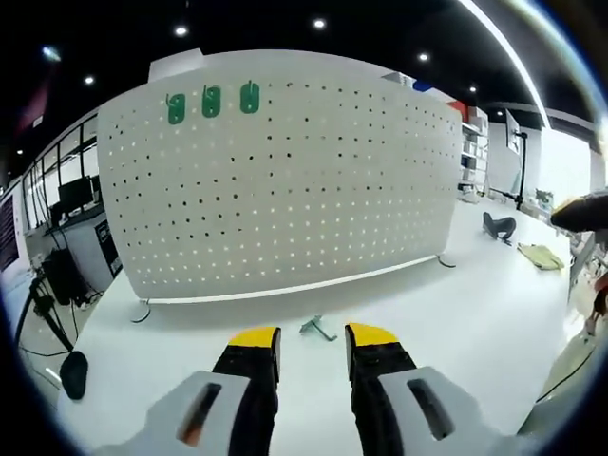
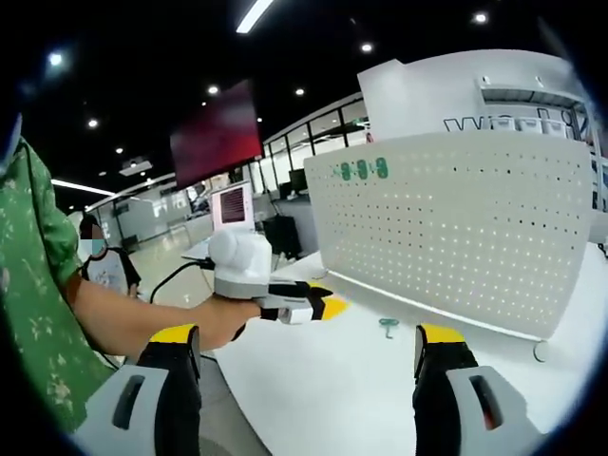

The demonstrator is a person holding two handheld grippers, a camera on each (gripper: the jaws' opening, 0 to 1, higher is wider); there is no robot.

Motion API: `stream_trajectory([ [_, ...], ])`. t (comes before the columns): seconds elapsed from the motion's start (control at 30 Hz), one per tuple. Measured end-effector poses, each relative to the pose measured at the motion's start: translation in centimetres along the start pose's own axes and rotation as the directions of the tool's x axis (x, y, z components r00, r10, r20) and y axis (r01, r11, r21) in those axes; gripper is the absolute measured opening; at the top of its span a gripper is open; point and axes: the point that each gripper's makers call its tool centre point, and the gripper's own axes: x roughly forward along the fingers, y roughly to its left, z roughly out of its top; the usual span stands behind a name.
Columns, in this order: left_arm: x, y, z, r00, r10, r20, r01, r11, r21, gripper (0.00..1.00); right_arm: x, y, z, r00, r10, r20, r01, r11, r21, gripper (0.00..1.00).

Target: Insert the hook assembly into the mounting plate slot until the hook locks in place.

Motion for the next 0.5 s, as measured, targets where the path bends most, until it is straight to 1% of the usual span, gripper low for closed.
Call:
stream_trajectory([
  [0.13, -0.2, 0.1, -0.1, 1.000, -0.005, -0.002, 0.005, 1.000, 0.007, 0.28, -0.1, 0.3, -0.1, 1.000, -0.003, 0.004, 0.003, 1.000, 0.002, 0.96],
  [0.23, -0.1, 0.1, 0.2, 1.000, -0.014, -0.001, 0.014, 1.000, 0.026, 0.28, -0.1, 0.4, -0.1, 1.000, -0.006, 0.010, 0.005, 1.000, 0.006, 0.96],
  [0.3, 0.0, -0.1, 0.4, 1.000, -0.030, -0.005, 0.030, 0.999, 0.040, 0.28, 0.0, 0.5, 0.0, 1.000, -0.009, 0.015, 0.009, 1.000, 0.009, 0.96],
  [0.37, 0.4, -0.3, 0.5, 0.998, -0.061, -0.018, 0.062, 0.996, 0.063, 0.28, 0.0, 0.4, 0.0, 1.000, -0.013, 0.019, 0.013, 1.000, 0.012, 0.95],
  [0.43, 0.9, -0.5, 0.6, 0.996, -0.086, -0.029, 0.089, 0.992, 0.094, 0.28, 0.0, 0.4, 0.1, 1.000, -0.017, 0.024, 0.017, 1.000, 0.014, 0.95],
  [0.47, 1.2, -0.6, 0.5, 0.994, -0.102, -0.043, 0.106, 0.986, 0.127, 0.28, 0.1, 0.4, 0.1, 0.999, -0.020, 0.026, 0.020, 1.000, 0.017, 0.95],
  [0.5, 1.4, -0.6, 0.4, 0.993, -0.108, -0.047, 0.113, 0.983, 0.142, 0.27, 0.1, 0.3, 0.1, 0.999, -0.026, 0.028, 0.025, 0.999, 0.019, 0.95],
])
